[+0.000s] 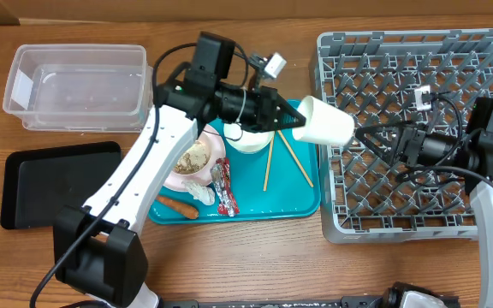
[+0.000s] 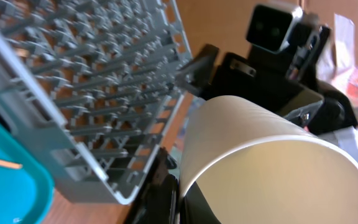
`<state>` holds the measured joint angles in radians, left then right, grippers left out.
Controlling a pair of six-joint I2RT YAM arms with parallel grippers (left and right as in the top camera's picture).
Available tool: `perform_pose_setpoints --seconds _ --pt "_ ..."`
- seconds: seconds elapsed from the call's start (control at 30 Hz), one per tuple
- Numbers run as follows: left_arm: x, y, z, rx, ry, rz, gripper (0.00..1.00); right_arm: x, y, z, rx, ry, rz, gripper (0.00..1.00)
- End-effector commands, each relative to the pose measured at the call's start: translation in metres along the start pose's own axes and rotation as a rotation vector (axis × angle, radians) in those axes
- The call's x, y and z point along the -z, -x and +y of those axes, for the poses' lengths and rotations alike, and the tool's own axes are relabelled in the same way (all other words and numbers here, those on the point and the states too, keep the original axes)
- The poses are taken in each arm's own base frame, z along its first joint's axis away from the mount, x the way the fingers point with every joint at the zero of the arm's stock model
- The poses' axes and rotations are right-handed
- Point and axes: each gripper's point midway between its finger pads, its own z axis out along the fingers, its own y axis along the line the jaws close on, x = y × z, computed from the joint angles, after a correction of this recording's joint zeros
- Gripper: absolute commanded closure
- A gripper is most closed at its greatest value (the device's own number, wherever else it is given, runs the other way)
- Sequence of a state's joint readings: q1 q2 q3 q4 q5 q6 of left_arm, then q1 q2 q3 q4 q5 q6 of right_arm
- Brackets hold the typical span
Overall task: Sort waste into correct bins and load items into the dishwasher
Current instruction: 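Lift the cup with the left gripper and hand it to the right gripper, then place the white cup into the dish rack with the right gripper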
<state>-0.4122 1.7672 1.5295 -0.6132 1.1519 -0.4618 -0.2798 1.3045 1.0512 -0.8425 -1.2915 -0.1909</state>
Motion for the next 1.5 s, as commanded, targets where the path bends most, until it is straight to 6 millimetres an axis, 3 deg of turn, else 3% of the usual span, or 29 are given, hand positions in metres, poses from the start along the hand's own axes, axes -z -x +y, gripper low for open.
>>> perform_pose_setpoints --seconds 0.0,0.33,0.5,0.97,1.03,1.07,1.1,1.17,1.33,1.47 --pt "-0.007 -0.005 -0.024 -0.032 -0.057 0.031 0.96 0.003 0.009 0.036 0.102 0.193 -0.03 0.0" --pt "-0.021 -0.004 -0.038 -0.033 -0.083 0.037 0.96 -0.014 0.0 0.05 0.136 0.248 0.025 0.02" --pt "-0.021 -0.002 -0.035 -0.009 -0.064 0.025 0.96 -0.013 0.0 0.056 0.141 0.285 0.023 0.21" --pt "-0.022 0.004 -0.028 0.018 -0.022 -0.004 0.95 -0.011 0.002 0.064 0.162 0.328 0.014 0.48" --pt "-0.022 0.005 -0.026 0.017 -0.01 -0.012 0.8 -0.011 0.003 0.064 0.164 0.328 0.014 0.53" --pt "-0.022 0.006 -0.024 0.012 -0.001 -0.019 0.63 -0.012 0.003 0.062 0.165 0.318 0.015 0.55" --pt "-0.022 0.007 -0.023 0.002 0.008 -0.025 0.53 -0.013 0.002 0.059 0.165 0.3 0.017 0.58" --pt "-0.021 0.01 -0.015 -0.015 0.048 -0.044 0.39 -0.017 0.002 0.041 0.146 0.195 0.032 0.62" --pt "-0.009 0.015 0.03 -0.015 0.28 -0.112 0.31 -0.019 0.001 0.0 0.108 -0.049 0.054 0.66" --pt "0.024 0.014 0.086 0.054 0.582 -0.17 0.28 -0.003 0.008 -0.044 0.017 -0.324 0.035 0.68"
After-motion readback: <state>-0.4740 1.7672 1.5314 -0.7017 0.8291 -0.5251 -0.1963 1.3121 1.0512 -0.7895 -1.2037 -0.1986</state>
